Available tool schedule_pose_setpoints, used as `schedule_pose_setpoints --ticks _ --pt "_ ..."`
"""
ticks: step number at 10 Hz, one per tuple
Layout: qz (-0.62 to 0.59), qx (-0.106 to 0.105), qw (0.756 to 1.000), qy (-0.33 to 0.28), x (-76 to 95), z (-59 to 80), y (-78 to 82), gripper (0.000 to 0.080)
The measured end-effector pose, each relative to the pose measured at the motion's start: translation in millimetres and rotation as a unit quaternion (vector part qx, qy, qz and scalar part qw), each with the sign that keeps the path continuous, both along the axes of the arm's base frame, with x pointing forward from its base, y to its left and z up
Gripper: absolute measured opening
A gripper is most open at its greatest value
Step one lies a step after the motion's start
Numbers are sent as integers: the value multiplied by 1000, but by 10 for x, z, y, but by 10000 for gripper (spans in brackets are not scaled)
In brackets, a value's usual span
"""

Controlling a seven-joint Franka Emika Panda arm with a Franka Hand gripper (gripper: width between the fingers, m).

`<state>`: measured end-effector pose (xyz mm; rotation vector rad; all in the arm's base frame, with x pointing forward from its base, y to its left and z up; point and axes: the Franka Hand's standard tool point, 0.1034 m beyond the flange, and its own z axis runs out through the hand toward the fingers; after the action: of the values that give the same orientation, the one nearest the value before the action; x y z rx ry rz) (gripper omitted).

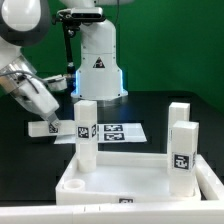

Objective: Assemble desk

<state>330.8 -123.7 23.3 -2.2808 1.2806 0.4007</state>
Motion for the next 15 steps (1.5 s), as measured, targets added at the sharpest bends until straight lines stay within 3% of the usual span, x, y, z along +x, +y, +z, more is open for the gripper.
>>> schedule_pose_setpoints --ticks 2,4,5,8,10,11,12,14,15 --pt "65 8 997 -36 -5 -3 -32 284" --pt "133 21 988 -80 90 -35 -247 284" --pt "128 30 988 -76 73 -62 -272 284" --pt "126 28 989 -73 62 -88 -296 284" --pt "128 42 989 -64 55 -75 -291 528" --pt "122 55 989 -59 129 -16 -320 528" --pt "129 86 987 -33 173 83 -344 631" --pt "155 169 973 27 298 210 -517 644" --pt "162 203 964 51 279 228 -515 648"
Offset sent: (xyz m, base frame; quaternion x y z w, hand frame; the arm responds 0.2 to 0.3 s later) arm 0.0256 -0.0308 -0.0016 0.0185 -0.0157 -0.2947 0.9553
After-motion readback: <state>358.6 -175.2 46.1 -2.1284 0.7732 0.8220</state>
